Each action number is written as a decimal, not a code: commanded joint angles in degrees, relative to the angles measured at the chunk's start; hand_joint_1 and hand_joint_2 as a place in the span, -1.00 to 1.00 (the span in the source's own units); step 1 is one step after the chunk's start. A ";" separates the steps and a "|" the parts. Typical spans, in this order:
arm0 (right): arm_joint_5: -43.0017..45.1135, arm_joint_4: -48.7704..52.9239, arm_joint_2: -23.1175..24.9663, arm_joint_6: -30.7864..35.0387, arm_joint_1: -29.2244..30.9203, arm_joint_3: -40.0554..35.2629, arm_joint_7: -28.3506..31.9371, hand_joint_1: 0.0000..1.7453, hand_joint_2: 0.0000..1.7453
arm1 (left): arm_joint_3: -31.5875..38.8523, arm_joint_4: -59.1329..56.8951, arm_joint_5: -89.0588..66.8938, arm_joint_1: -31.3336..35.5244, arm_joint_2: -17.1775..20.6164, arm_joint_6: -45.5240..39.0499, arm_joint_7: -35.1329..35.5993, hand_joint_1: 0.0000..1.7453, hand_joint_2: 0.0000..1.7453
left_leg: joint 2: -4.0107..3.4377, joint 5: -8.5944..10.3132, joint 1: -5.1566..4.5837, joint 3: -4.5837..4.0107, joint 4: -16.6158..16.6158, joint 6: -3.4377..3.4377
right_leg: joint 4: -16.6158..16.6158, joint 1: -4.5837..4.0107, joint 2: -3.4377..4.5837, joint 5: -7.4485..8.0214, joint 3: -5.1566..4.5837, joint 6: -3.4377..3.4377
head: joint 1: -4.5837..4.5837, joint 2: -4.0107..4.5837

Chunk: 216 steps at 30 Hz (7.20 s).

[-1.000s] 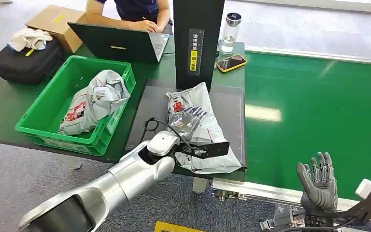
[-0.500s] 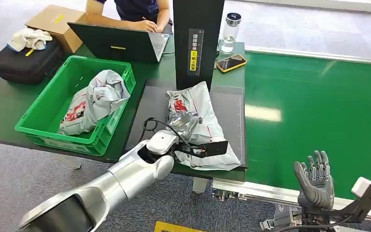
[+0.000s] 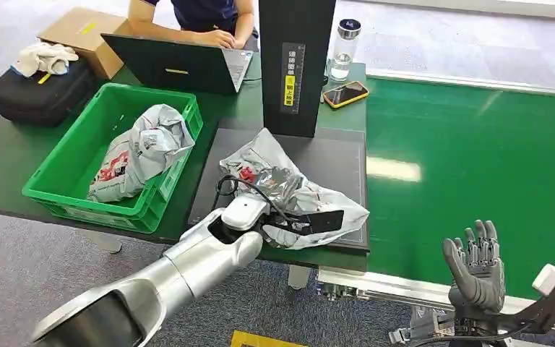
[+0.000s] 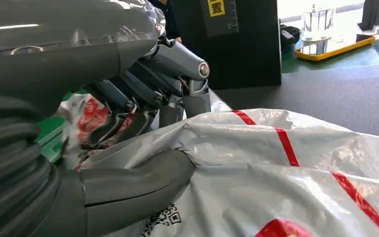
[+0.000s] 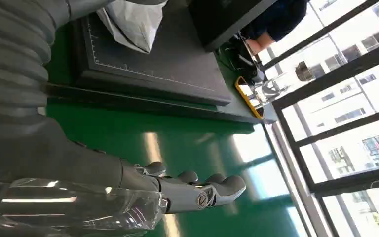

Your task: Moved the parcel from conveyor to table for the left to box.

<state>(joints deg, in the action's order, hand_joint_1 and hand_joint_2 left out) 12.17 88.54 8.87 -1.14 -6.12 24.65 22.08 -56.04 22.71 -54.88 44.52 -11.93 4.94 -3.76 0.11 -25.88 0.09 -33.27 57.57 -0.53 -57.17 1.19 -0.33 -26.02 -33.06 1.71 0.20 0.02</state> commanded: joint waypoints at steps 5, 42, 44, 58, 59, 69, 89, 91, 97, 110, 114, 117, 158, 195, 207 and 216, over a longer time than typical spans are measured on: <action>0.11 1.57 0.57 -0.55 -0.54 -0.87 0.12 -1.00 1.00 | 1.11 -2.52 -0.43 2.44 -1.34 0.67 -0.20 1.00 1.00 | -0.02 -0.03 0.04 0.06 0.00 0.05 | 0.02 -0.05 0.03 -0.02 0.06 -0.09 | -0.02 0.00; 1.54 6.60 2.03 1.29 -4.47 -0.74 -1.17 -1.00 1.00 | 17.22 62.67 18.38 -17.02 13.41 -7.92 -4.01 1.00 1.00 | -0.18 -0.06 0.01 0.04 -0.06 0.05 | 0.01 -0.03 0.19 -0.05 -0.02 -0.10 | 0.00 0.02; 1.59 6.77 2.01 1.32 -4.58 -0.74 -1.22 -1.00 1.00 | 17.78 62.61 19.22 -17.41 13.14 -8.32 -4.19 1.00 1.00 | -0.20 -0.08 0.03 0.09 -0.07 0.06 | 0.02 -0.04 0.20 -0.06 0.03 -0.12 | -0.02 0.00; 0.20 9.65 4.84 3.04 -5.07 -1.71 -2.46 -1.00 1.00 | 35.09 76.06 36.32 -37.82 9.70 -13.25 -10.61 1.00 1.00 | -0.27 -0.11 0.04 0.25 -0.16 0.08 | 0.12 -0.05 0.28 -0.07 0.16 -0.16 | 0.00 0.00; 0.13 9.90 4.99 2.99 -5.21 -1.54 -2.50 -1.00 1.00 | 35.90 75.89 36.29 -38.17 9.60 -13.35 -10.60 1.00 1.00 | -0.23 -0.09 0.03 0.15 -0.10 0.06 | 0.07 -0.04 0.23 -0.07 0.08 -0.13 | 0.00 0.00; -0.36 10.36 5.46 2.12 -5.38 -0.85 -3.00 -1.00 1.00 | 39.48 73.92 37.09 -37.86 9.10 -12.78 -11.79 1.00 1.00 | -0.04 -0.06 0.03 0.09 -0.07 0.05 | 0.04 -0.03 0.04 -0.08 0.07 -0.09 | 0.00 0.00; -1.29 9.04 3.96 -4.15 -5.91 -6.92 -4.27 -1.00 1.00 | 49.42 72.98 52.38 -39.99 5.17 -6.49 -12.94 1.00 1.00 | -0.09 -0.07 0.05 0.10 -0.07 0.06 | 0.07 -0.06 0.10 -0.06 0.08 -0.09 | 0.02 0.00; -2.57 8.79 2.73 -4.94 -5.64 -10.48 -4.14 -1.00 1.00 | 52.17 70.37 51.63 -39.49 4.27 -8.72 -10.12 1.00 1.00 | -0.19 -0.09 0.05 0.16 -0.10 0.06 | 0.10 -0.06 0.20 -0.04 0.12 -0.11 | 0.00 0.00; -2.88 8.64 1.45 -4.32 -5.19 -12.49 -3.97 -1.00 1.00 | 55.42 65.11 51.57 -36.83 5.03 -9.58 -10.09 1.00 1.00 | -0.05 -0.04 0.03 0.14 -0.11 0.06 | 0.10 -0.04 0.05 -0.05 0.12 -0.10 | -0.02 0.00; -2.35 7.56 0.83 -4.57 -3.37 -12.51 -3.89 -1.00 1.00 | 58.50 63.53 50.46 -34.39 5.70 -10.14 -10.57 1.00 1.00 | -0.05 -0.04 0.05 0.09 -0.08 0.05 | 0.07 -0.05 0.05 -0.05 0.10 -0.09 | 0.00 0.00; -1.99 7.03 0.22 -3.75 -3.01 -12.67 -3.34 -1.00 1.00 | 58.29 57.27 47.38 -27.79 7.18 -10.81 -8.55 1.00 1.00 | 0.06 0.01 0.07 0.10 -0.09 0.06 | 0.10 -0.08 -0.06 -0.03 0.14 -0.12 | 0.00 0.00; -1.92 6.82 0.16 -3.99 -3.10 -13.13 -3.25 -1.00 1.00 | 58.53 50.44 44.26 -21.45 8.26 -11.99 -7.46 1.00 1.00 | 0.22 0.06 0.07 0.09 -0.09 0.08 | 0.08 -0.07 -0.21 -0.03 0.16 -0.13 | 0.00 0.02; -1.71 8.57 0.98 -3.76 -3.43 -13.62 -3.63 -1.00 1.00 | 61.02 21.91 37.11 -5.80 10.79 -15.75 -6.12 1.00 1.00 | -0.03 0.04 0.06 0.11 -0.06 0.08 | 0.05 -0.06 0.04 0.01 0.12 -0.14 | -0.02 0.00; -3.27 8.66 0.46 -4.76 -3.61 -14.10 -4.56 -1.00 1.00 | 69.53 2.38 27.66 -7.66 13.54 -27.66 -0.89 1.00 1.00 | -0.15 0.01 0.08 0.29 -0.16 0.12 | 0.13 -0.09 0.16 -0.01 0.24 -0.19 | 0.00 0.02; -3.39 8.53 0.31 -4.92 -3.63 -14.23 -4.51 -1.00 1.00 | 69.56 2.45 26.22 -6.92 13.12 -27.03 0.62 -1.00 1.00 | -0.08 0.03 0.09 0.27 -0.14 0.11 | 0.13 -0.09 0.10 0.01 0.26 -0.18 | 0.00 0.00; -3.54 8.86 0.40 -4.84 -3.75 -14.18 -4.50 -1.00 1.00 | 69.45 3.28 25.56 -6.92 12.74 -26.45 0.05 -1.00 1.00 | -0.07 0.03 0.05 0.19 -0.08 0.08 | 0.06 -0.05 0.08 0.01 0.19 -0.12 | 0.00 0.00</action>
<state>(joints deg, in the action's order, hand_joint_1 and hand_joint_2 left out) 8.81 98.47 9.90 -6.16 -10.03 10.60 17.66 12.63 29.90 -28.55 36.19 0.83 -22.64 -3.61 0.05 -25.84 0.11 -33.16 57.54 -0.48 -57.17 1.17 -0.28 -26.01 -32.96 1.65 0.20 0.02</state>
